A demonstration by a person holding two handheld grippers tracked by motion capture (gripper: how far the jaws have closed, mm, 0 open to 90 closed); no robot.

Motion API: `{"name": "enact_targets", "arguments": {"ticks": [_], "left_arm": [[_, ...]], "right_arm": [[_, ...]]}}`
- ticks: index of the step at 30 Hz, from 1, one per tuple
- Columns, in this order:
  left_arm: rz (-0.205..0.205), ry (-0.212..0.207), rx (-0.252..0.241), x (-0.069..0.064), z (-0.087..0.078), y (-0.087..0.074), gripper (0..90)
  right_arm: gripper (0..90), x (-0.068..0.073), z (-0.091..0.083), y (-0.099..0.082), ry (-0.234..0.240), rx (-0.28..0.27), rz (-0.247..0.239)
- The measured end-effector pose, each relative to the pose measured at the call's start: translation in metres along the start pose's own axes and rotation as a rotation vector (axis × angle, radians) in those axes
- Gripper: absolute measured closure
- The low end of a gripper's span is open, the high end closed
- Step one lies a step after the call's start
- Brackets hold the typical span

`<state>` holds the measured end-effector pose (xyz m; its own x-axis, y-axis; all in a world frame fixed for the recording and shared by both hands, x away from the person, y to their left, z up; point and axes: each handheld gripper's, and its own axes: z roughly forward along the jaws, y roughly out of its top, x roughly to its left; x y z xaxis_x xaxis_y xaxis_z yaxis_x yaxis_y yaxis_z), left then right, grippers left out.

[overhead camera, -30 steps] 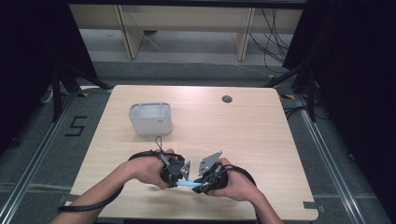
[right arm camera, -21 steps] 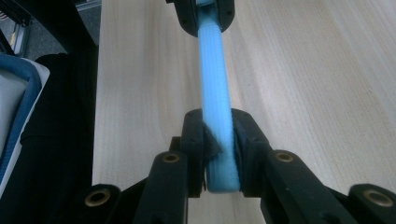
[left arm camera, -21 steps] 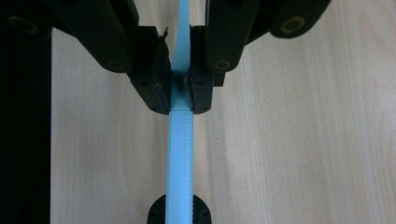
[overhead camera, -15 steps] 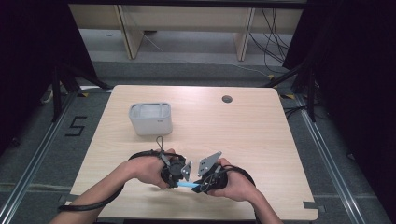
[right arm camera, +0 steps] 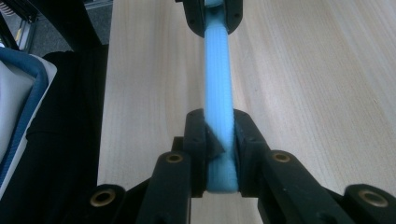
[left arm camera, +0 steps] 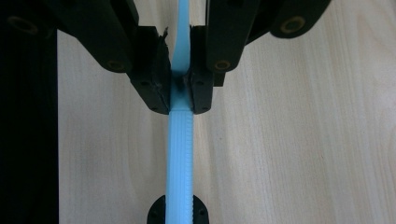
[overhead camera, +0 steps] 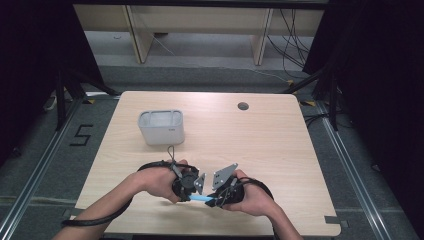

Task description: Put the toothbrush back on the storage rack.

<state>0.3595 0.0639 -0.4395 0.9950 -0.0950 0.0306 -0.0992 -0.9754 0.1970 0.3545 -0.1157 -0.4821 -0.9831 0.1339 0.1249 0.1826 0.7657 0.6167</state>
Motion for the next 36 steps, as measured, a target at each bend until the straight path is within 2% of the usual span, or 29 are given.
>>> {"name": "enact_targets", "arguments": {"ticks": [5,8,9,10,11,12,13,14,15,16,17,18,19,20,21,22,24,25,26,27,28,29,30,31,32,33,34,35,36], "left_arm": [[-0.003,0.012,-0.009,0.000,-0.001,0.000,77.1],[-0.031,0.061,-0.070,0.001,-0.009,-0.003,69.6],[-0.041,0.078,-0.095,0.000,-0.013,-0.006,64.8],[-0.046,0.103,-0.128,-0.002,-0.017,-0.008,61.0],[-0.063,0.132,-0.173,-0.004,-0.020,-0.012,55.2],[-0.095,0.153,-0.218,-0.006,-0.024,-0.015,51.2],[-0.095,0.153,-0.218,-0.006,-0.024,-0.015,50.2],[-0.124,0.199,-0.305,-0.012,-0.031,-0.025,48.9],[-0.139,0.227,-0.354,-0.015,-0.033,-0.030,47.3],[-0.175,0.230,-0.410,-0.019,-0.034,-0.035,46.9],[-0.183,0.235,-0.460,-0.023,-0.034,-0.040,46.4],[-0.209,0.240,-0.523,-0.028,-0.031,-0.044,45.5],[-0.209,0.240,-0.523,-0.028,-0.031,-0.044,46.0],[-0.230,0.239,-0.568,-0.033,-0.028,-0.049,46.0],[-0.266,0.242,-0.640,-0.041,-0.021,-0.058,45.4],[-0.293,0.259,-0.669,-0.044,-0.017,-0.063,44.4],[-0.351,0.281,-0.714,-0.048,-0.010,-0.072,43.4],[-0.351,0.281,-0.714,-0.048,-0.010,-0.072,41.7],[-0.429,0.303,-0.772,-0.049,-0.003,-0.080,39.6],[-0.429,0.303,-0.772,-0.049,-0.003,-0.080,38.9],[-0.515,0.304,-0.844,-0.049,0.004,-0.087,37.7],[-0.573,0.302,-0.887,-0.048,0.008,-0.090,36.7],[-0.573,0.302,-0.887,-0.048,0.008,-0.090,35.9],[-0.620,0.301,-0.917,-0.047,0.013,-0.093,35.9],[-0.694,0.311,-0.945,-0.045,0.018,-0.097,35.0],[-0.726,0.306,-0.962,-0.044,0.020,-0.098,35.4],[-0.726,0.306,-0.962,-0.044,0.020,-0.098,35.4],[-0.763,0.305,-0.978,-0.042,0.023,-0.098,35.4],[-0.806,0.306,-1.007,-0.038,0.024,-0.098,35.3]], "right_arm": [[78.8,-0.001,-0.001,0.000,-0.007,-0.013,-0.001],[78.9,-0.003,-0.004,-0.001,-0.027,-0.026,-0.023],[78.9,-0.002,-0.005,-0.002,-0.024,-0.024,-0.005],[78.9,-0.003,-0.005,-0.003,-0.027,-0.032,-0.004],[78.9,-0.001,-0.008,-0.005,-0.034,-0.025,0.049],[78.9,-0.002,-0.010,-0.006,-0.044,-0.026,0.059],[78.9,-0.002,-0.010,-0.006,-0.044,-0.026,0.059],[78.9,-0.005,-0.014,-0.011,-0.067,-0.046,0.068],[78.9,-0.005,-0.016,-0.012,-0.080,-0.050,0.082],[78.9,-0.008,-0.017,-0.015,-0.090,-0.064,0.081],[78.9,-0.008,-0.019,-0.017,-0.113,-0.071,0.103],[78.9,-0.010,-0.020,-0.020,-0.129,-0.082,0.100],[78.9,-0.010,-0.020,-0.020,-0.129,-0.082,0.100],[78.9,-0.011,-0.022,-0.022,-0.144,-0.089,0.111],[78.9,-0.011,-0.024,-0.027,-0.178,-0.118,0.135],[78.9,-0.012,-0.025,-0.029,-0.194,-0.134,0.152],[78.8,-0.012,-0.028,-0.033,-0.224,-0.166,0.171],[78.9,-0.012,-0.028,-0.035,-0.247,-0.189,0.177],[78.8,-0.012,-0.029,-0.036,-0.264,-0.206,0.180],[78.8,-0.012,-0.029,-0.036,-0.264,-0.206,0.180],[78.9,-0.011,-0.030,-0.038,-0.292,-0.247,0.203],[78.8,-0.011,-0.030,-0.039,-0.310,-0.272,0.215],[78.8,-0.011,-0.030,-0.039,-0.310,-0.272,0.215],[78.8,-0.011,-0.031,-0.040,-0.326,-0.293,0.220],[78.9,-0.009,-0.032,-0.042,-0.347,-0.325,0.249],[78.8,-0.008,-0.031,-0.042,-0.350,-0.345,0.267],[78.8,-0.008,-0.031,-0.042,-0.350,-0.345,0.267],[78.9,-0.008,-0.029,-0.042,-0.357,-0.389,0.268],[78.8,-0.007,-0.029,-0.041,-0.359,-0.397,0.278]]}}
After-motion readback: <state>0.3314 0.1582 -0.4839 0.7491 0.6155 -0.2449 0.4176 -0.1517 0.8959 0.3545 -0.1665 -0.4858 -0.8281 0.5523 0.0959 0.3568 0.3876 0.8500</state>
